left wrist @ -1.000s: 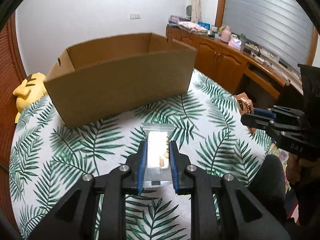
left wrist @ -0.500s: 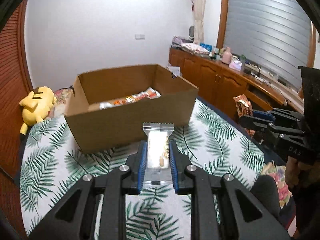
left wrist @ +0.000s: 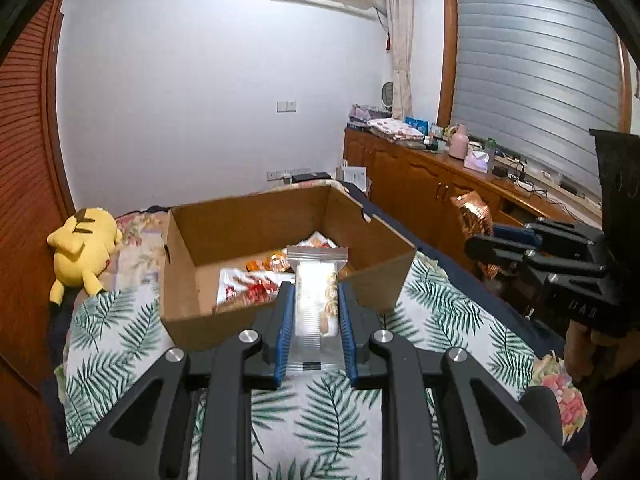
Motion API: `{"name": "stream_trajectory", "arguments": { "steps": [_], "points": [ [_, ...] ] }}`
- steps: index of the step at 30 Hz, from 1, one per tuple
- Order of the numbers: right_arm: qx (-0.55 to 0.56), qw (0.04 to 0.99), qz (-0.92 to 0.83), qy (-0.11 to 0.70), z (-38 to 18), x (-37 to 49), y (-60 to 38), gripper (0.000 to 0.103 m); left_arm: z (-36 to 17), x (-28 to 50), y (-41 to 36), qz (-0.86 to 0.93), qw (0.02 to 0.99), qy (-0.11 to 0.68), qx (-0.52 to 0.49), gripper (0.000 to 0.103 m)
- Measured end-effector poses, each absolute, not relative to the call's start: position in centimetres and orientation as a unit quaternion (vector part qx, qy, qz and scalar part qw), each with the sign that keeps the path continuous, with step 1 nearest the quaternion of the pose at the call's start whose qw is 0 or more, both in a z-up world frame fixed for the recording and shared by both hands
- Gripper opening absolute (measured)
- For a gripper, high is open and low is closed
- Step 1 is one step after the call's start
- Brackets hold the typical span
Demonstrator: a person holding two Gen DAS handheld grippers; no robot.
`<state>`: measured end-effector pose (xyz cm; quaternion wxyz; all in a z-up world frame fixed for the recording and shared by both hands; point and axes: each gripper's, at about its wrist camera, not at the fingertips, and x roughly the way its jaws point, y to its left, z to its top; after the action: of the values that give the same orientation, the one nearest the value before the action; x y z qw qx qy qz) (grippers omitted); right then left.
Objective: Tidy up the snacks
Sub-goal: 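Lift both held snacks and carry them over the cardboard box, then lower both snacks into the box and open both grippers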
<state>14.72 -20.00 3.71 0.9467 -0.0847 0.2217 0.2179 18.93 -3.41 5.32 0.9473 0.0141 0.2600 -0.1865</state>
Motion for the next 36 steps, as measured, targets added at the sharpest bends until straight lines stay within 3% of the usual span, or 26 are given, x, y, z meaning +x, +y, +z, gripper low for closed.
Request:
{"name": "stream_trajectory", "arguments": {
  "steps": [18,36],
  "points": [
    [-0.117,0.936,0.238,0.231,2.9,21.5,-17.0,0.02,4.9,27.1,-2.6,-0.173,0.949,0.263,0.004,0.019],
    [-0.1,0.913,0.253,0.305,-2.3,30.1,-14.8,0.02,-1.4,35.2,-3.1,-0.146,0.917,0.371,-0.01,0.019]
  ]
}}
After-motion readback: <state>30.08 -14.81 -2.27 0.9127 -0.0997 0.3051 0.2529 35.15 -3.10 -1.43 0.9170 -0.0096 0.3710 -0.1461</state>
